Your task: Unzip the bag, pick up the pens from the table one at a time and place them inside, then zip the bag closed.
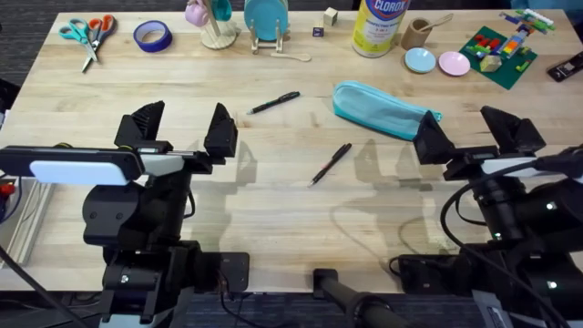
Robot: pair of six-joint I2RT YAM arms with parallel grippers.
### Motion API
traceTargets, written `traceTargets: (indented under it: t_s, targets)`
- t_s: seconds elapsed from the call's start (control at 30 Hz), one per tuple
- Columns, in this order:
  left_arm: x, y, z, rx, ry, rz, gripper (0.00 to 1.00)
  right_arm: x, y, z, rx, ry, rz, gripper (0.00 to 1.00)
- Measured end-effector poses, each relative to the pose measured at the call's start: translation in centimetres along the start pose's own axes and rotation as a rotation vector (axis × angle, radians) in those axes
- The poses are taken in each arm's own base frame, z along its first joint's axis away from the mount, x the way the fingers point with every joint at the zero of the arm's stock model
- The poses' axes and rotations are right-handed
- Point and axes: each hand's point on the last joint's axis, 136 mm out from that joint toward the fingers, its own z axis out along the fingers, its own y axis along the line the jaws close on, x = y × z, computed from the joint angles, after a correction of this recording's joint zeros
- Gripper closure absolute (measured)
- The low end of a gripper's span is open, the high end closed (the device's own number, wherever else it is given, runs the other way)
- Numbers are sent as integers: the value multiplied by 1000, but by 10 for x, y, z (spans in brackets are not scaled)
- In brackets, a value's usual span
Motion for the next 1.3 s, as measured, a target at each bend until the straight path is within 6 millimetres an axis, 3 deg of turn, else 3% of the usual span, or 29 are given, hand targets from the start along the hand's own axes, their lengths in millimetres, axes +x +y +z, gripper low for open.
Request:
traceTargets:
  t_s: [0.7,1.0,1.13,1.3]
  targets:
    - [-2,0,0,0,-8,-55,8,2,-1,0,3,9,-6,5]
    - [10,-3,4,11,61,-135,7,11,-9,-9,49,142,45,6]
    - [2,-8,9,38,96,-133,7,-6,-16,-12,82,157,57,6]
    - [-31,-24,24,137,87,-63,7,-45,-20,-14,101,190,66,5]
